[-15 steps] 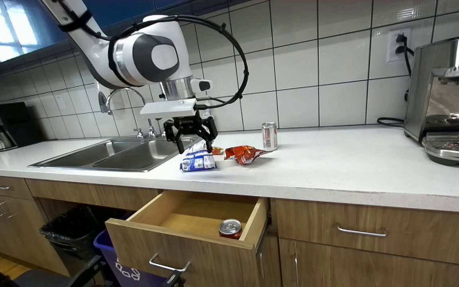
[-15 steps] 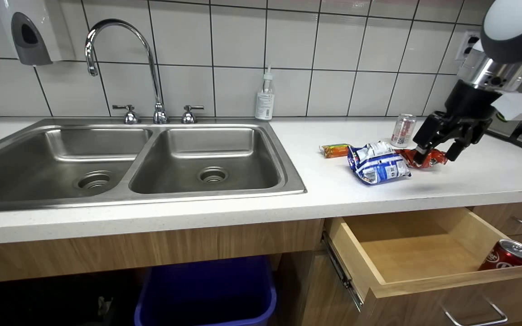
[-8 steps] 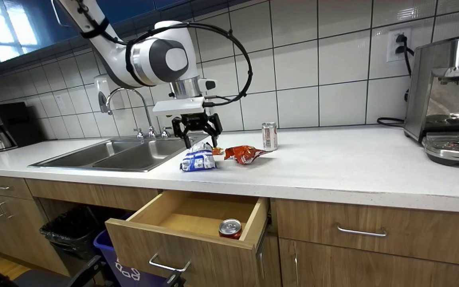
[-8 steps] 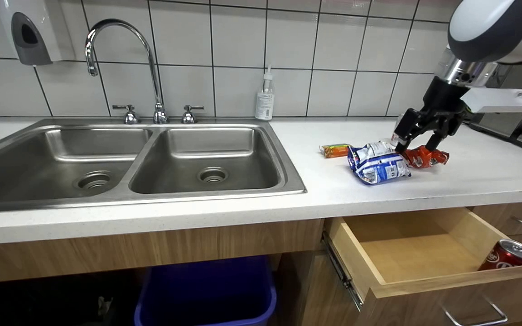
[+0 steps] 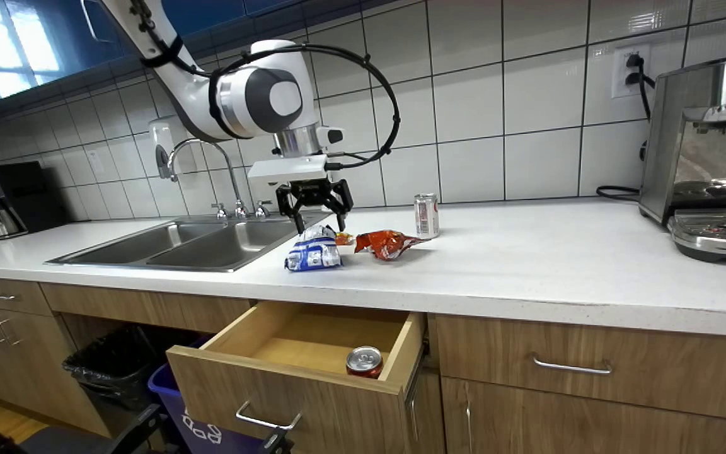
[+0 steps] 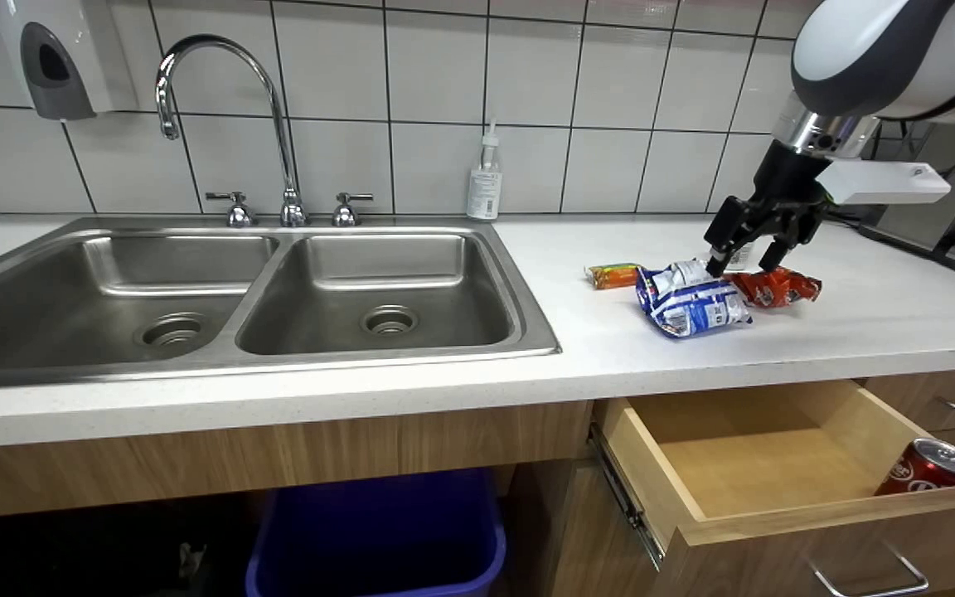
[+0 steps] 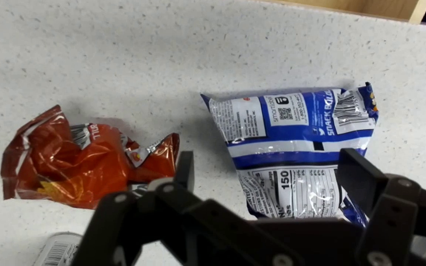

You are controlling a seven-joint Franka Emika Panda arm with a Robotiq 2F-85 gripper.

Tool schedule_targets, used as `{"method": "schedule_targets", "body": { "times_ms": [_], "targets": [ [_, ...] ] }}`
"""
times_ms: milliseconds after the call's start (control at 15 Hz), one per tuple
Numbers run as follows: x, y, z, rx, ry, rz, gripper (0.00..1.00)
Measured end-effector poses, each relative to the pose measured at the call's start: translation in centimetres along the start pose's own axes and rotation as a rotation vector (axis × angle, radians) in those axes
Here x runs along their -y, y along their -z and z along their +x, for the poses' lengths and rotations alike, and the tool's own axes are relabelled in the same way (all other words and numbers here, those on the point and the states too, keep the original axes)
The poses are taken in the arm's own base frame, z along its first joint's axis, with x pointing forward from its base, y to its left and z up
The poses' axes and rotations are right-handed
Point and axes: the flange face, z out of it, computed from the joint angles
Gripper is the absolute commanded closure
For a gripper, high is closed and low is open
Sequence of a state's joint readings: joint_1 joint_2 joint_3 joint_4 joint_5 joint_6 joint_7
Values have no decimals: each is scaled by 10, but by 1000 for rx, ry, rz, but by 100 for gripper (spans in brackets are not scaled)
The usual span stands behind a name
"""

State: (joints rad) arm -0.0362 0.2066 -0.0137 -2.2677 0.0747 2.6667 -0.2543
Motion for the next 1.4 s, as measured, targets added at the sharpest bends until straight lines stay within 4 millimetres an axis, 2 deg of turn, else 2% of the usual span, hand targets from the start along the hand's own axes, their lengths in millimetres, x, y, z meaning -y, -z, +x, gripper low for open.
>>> {"method": "schedule_targets", "body": {
  "times_ms": [1400],
  "targets": [
    [7,-3,9,2,17,10,0]
  ]
}}
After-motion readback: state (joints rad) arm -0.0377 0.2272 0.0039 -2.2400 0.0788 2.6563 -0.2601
